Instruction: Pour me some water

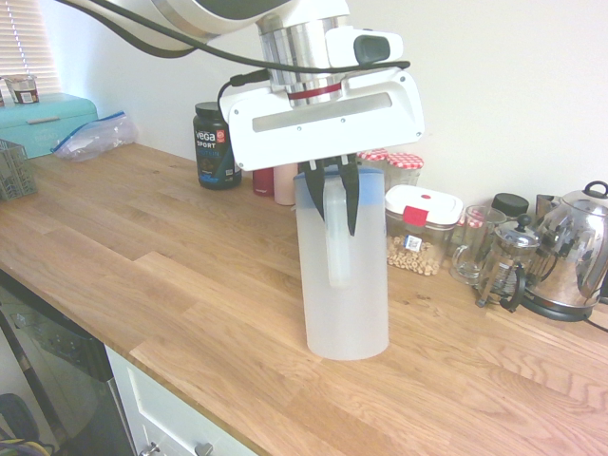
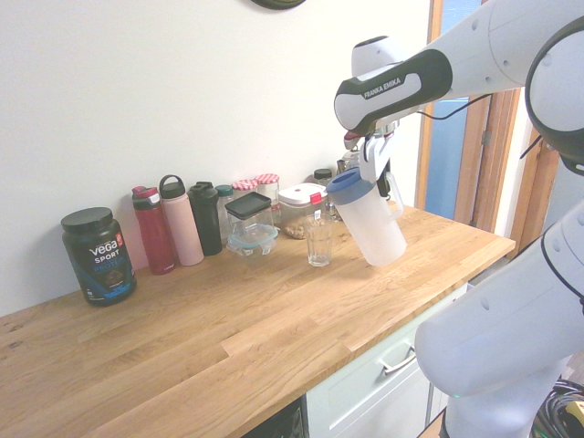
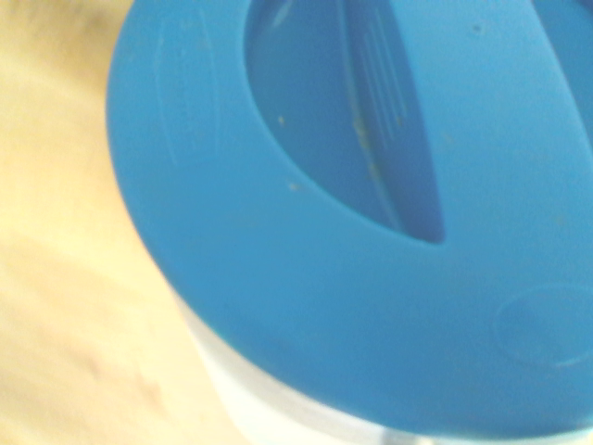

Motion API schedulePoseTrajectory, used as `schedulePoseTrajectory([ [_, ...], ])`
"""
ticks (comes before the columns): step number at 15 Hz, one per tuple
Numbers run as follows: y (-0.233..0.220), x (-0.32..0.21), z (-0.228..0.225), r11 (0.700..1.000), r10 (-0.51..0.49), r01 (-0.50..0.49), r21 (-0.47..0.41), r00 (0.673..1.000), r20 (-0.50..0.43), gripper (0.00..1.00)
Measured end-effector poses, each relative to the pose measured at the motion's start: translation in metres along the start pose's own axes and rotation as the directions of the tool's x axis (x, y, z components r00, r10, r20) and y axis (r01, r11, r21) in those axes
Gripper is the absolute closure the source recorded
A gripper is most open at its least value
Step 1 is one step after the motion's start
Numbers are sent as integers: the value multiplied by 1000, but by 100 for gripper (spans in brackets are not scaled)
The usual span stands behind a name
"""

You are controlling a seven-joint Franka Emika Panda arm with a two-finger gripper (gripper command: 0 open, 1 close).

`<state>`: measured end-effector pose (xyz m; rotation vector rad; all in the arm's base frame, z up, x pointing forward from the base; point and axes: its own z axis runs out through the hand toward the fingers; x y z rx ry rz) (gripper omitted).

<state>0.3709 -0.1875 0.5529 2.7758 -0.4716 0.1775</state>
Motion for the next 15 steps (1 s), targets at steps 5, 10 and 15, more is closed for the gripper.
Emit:
schedulePoseTrajectory([
  [5, -6, 22, 4, 952, -211, 215, -217, 977, 41, 100],
  [10, -24, 48, 23, 917, -258, 270, -293, 963, 80, 100],
  [15, -35, 57, 26, 896, -273, 286, -340, 958, 86, 100],
])
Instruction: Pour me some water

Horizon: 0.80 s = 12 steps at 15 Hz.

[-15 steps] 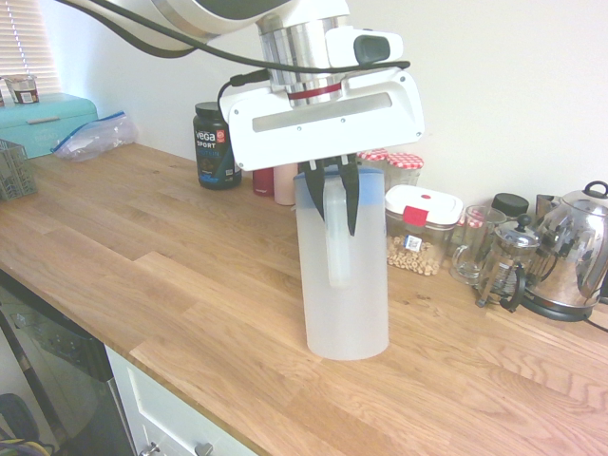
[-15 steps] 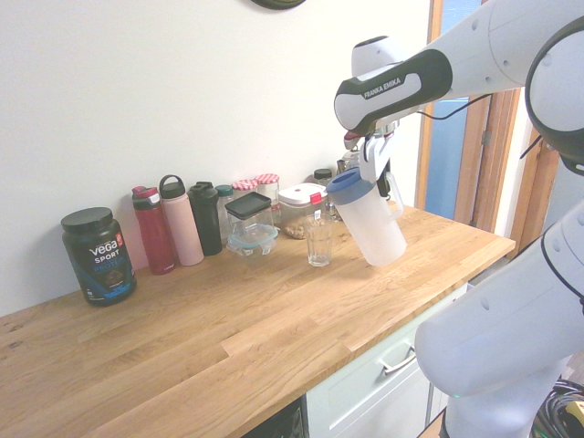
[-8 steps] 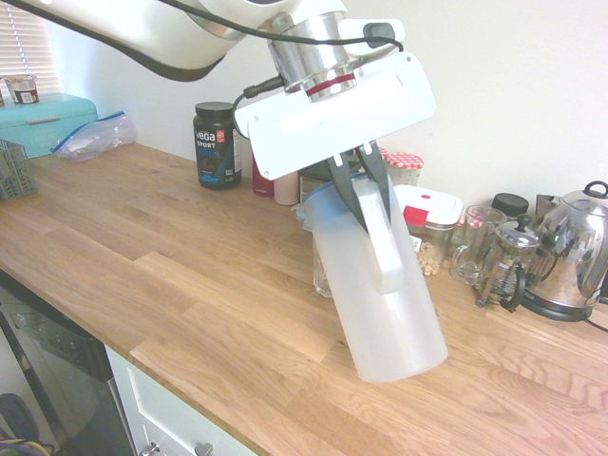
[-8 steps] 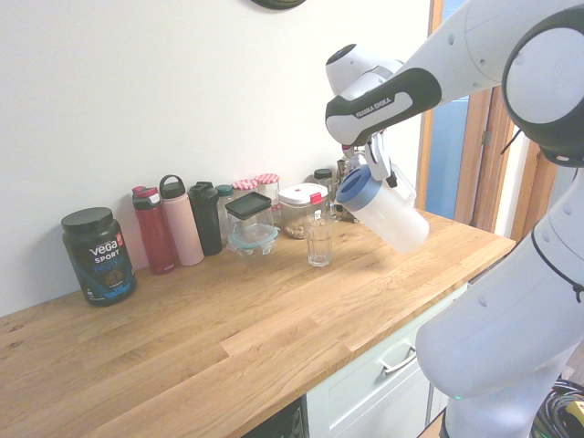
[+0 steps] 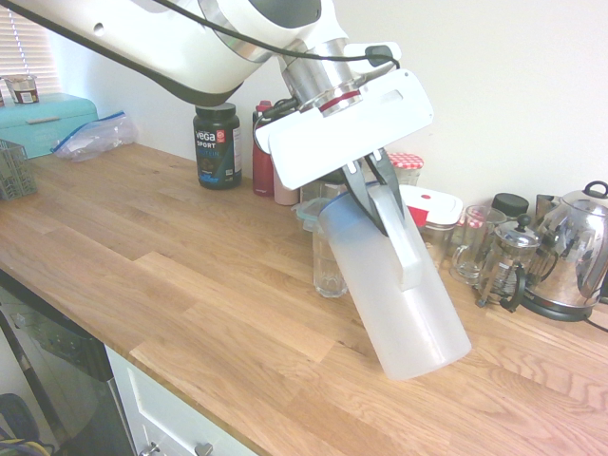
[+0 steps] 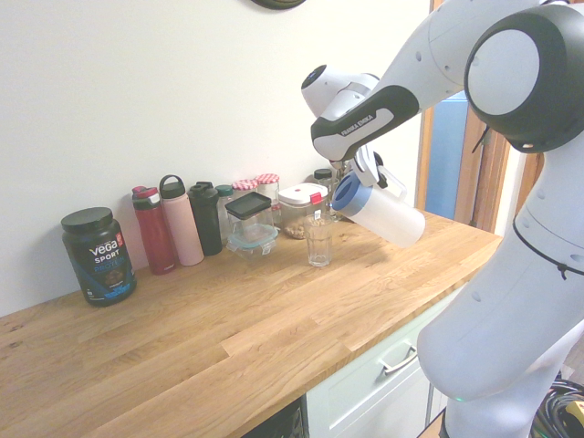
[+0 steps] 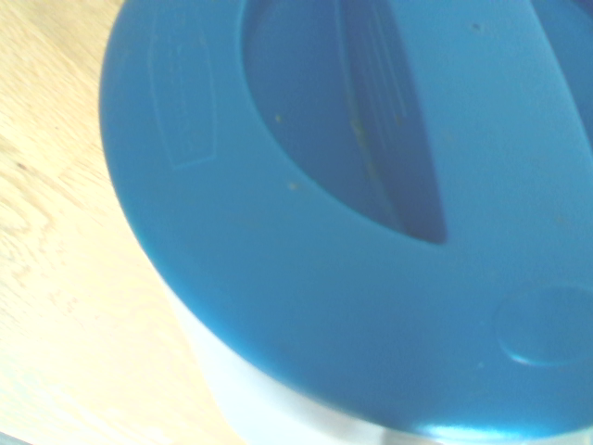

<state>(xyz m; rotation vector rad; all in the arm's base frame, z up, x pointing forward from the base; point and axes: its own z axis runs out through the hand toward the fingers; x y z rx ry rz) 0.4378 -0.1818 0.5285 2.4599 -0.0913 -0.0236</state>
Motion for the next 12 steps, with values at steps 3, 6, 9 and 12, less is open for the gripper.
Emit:
schedulePoseTrajectory([
  [3, -5, 3, -5, 1000, -11, 11, -23, 1000, -6, 100],
  [6, -13, 5, -14, 998, -31, 31, -58, 999, -7, 100],
  [9, -21, 7, -22, 992, -62, 62, -107, 998, 3, 100],
  [12, -25, 6, -27, 983, -85, 88, -160, 996, 21, 100],
])
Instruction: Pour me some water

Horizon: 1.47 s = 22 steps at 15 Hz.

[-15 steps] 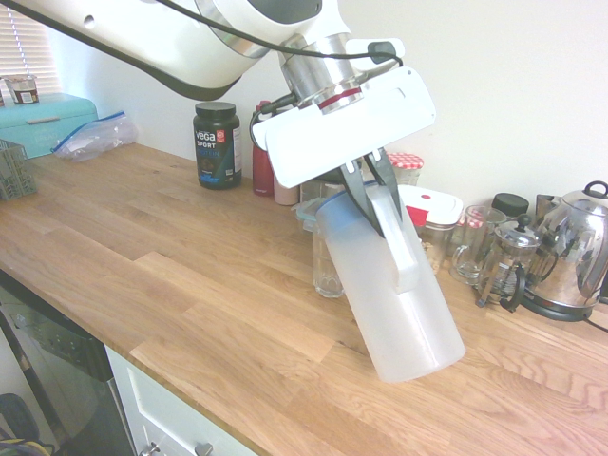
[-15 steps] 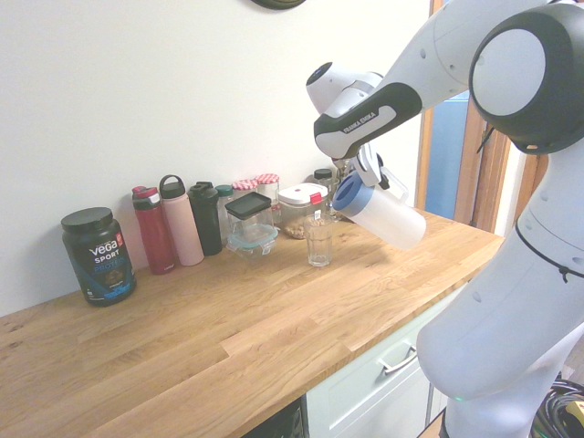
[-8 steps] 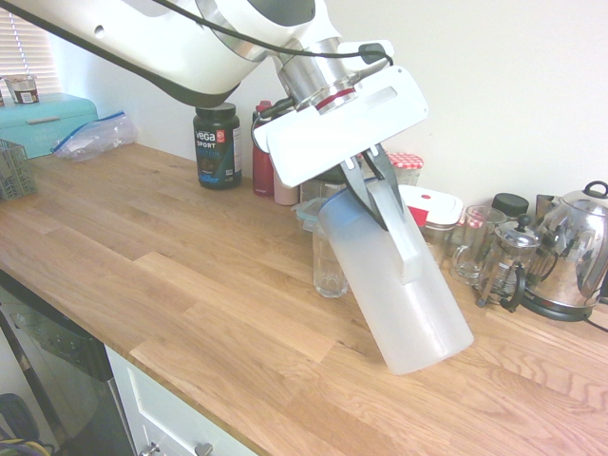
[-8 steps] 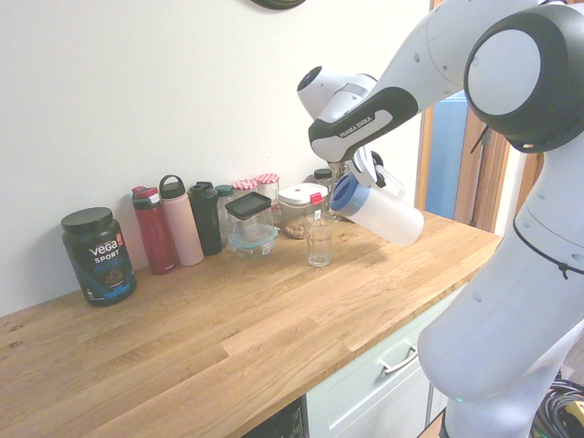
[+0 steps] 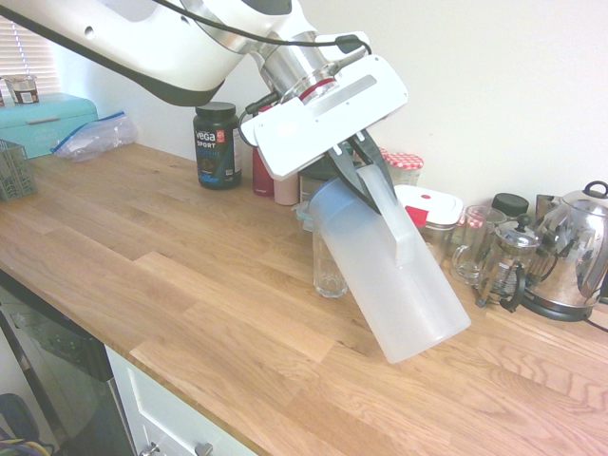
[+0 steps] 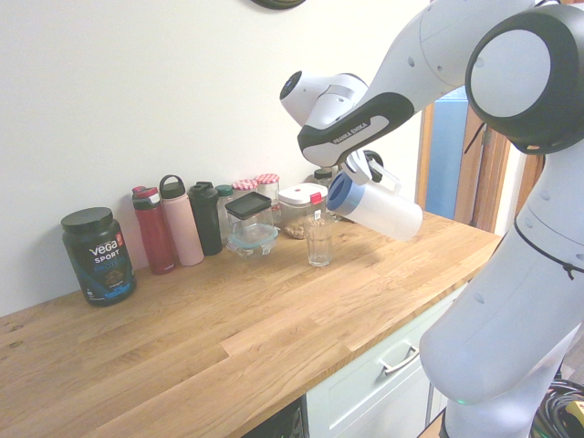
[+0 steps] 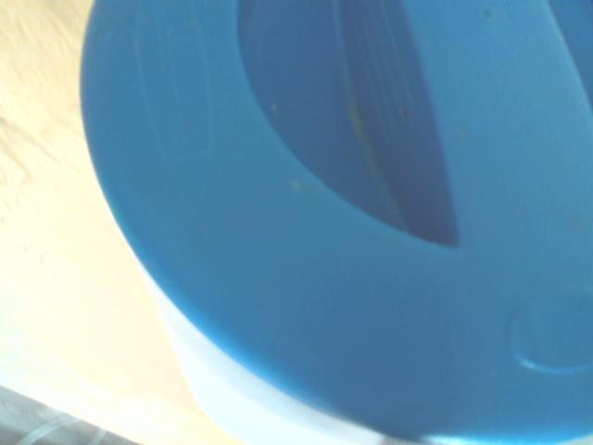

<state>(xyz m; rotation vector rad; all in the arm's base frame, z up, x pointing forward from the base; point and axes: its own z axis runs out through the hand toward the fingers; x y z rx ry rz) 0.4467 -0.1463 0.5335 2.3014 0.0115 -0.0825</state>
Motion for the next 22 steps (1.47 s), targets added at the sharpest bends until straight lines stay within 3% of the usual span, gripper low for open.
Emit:
schedulePoseTrajectory([
  [7, -10, 5, -9, 995, -33, 35, -95, 999, 26, 100],
  [15, -12, 10, -1, 994, -23, 28, -103, 999, 44, 100],
  [20, 24, -1, -9, 998, 57, -57, 35, 998, 18, 100],
  [22, 41, -11, -18, 982, 116, -114, 150, 993, -3, 100],
])
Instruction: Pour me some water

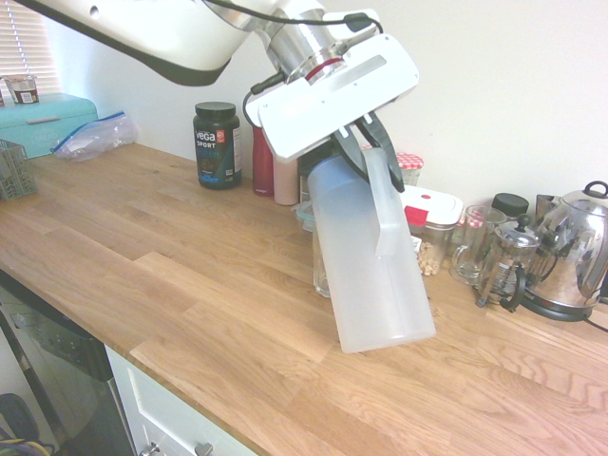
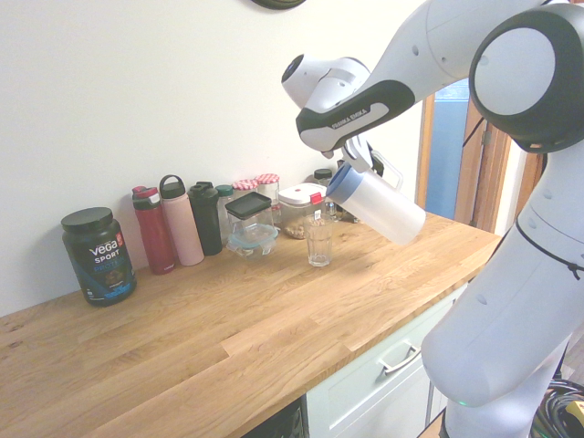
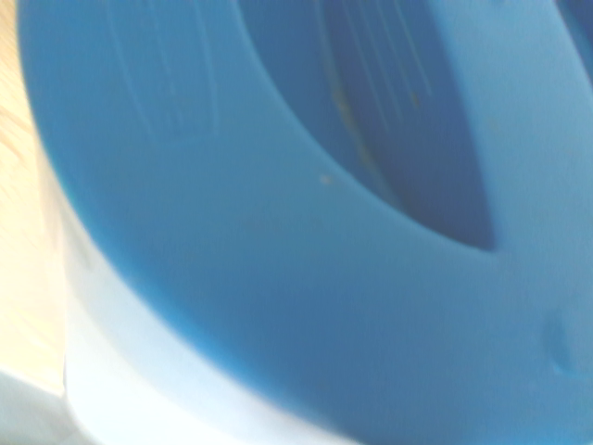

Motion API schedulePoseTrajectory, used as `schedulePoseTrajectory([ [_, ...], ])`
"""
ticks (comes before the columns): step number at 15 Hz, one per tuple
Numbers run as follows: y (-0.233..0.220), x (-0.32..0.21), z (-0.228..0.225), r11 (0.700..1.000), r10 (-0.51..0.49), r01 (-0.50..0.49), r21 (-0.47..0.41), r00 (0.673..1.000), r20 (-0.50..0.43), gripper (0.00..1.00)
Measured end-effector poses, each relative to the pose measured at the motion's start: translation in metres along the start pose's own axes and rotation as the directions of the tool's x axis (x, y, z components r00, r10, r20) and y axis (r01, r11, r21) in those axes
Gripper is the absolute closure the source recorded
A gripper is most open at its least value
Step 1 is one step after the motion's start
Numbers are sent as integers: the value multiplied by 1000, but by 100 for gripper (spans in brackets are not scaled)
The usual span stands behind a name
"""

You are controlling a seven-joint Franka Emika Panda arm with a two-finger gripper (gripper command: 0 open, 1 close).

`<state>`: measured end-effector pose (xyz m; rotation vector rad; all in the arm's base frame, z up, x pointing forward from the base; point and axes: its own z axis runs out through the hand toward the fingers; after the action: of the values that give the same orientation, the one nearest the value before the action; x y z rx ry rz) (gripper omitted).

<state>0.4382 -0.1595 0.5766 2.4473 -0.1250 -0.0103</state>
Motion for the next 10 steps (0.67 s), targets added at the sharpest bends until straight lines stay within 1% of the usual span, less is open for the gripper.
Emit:
schedulePoseTrajectory([
  [2, 8, -5, -2, 992, 65, -62, 113, 998, -24, 100],
  [4, 18, -7, 9, 969, 133, -123, 215, 990, -34, 100],
  [7, 34, -23, 20, 912, 242, -221, 345, 970, -19, 100],
  [10, 58, -61, 9, 852, 361, -316, 417, 932, -32, 100],
])
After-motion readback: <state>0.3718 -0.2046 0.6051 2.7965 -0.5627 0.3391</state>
